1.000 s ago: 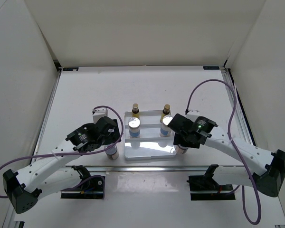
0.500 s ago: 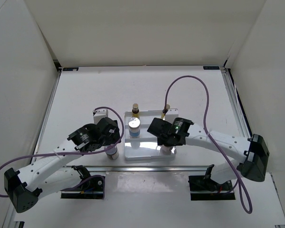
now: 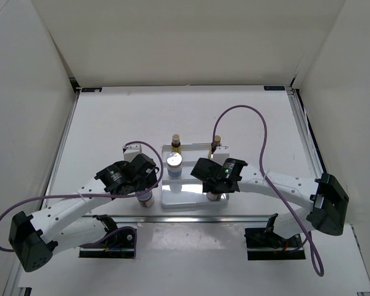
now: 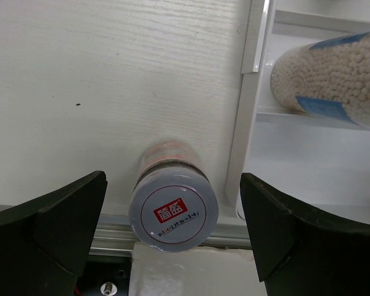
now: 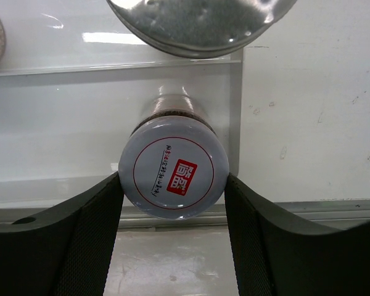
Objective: Organize the condiment bottles
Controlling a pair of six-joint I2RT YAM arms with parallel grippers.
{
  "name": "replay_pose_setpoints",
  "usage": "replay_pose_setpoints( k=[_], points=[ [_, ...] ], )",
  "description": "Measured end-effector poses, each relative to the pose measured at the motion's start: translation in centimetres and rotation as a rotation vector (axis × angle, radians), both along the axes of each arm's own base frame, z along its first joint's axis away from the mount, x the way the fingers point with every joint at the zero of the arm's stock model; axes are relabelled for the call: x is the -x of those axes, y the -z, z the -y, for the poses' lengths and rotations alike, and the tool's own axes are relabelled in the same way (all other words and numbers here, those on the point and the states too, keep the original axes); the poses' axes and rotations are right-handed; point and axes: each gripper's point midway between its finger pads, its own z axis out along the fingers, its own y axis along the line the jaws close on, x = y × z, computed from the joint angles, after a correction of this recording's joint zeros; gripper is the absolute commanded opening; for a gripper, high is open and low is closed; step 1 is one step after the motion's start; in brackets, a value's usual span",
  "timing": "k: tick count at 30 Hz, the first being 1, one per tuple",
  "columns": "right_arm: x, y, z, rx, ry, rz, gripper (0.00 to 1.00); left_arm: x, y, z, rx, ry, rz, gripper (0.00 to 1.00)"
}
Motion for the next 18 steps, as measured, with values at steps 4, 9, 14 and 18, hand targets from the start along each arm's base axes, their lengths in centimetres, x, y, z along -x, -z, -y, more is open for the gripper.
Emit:
replay_pose_setpoints(
  k=[4,9,14,18],
  points=[
    [0.0,-0.1,-0.1,-0.006,0.009,0.005,1.00,0.2,1.0,0.0,-0.018,-0.011,-0.030,1.00],
    [0.1,-1.7,-0.4,-0.034,-0.007,0.037,1.00,0.3,1.8,0.0,-0.030,-0.020,-0.051,1.00],
    [0.1,-4.2,-0.7,-0.105,-0.014,0.084,1.00,0.3,2.6,0.0,-0.040,-0.030,-0.068,1.00],
    [0.1,-5.2,-0.4,-0.123,-0.014,0.100,1.00,0.6,3.4,0.0,-0.045,-0.034,-0.090,0.96]
  ],
)
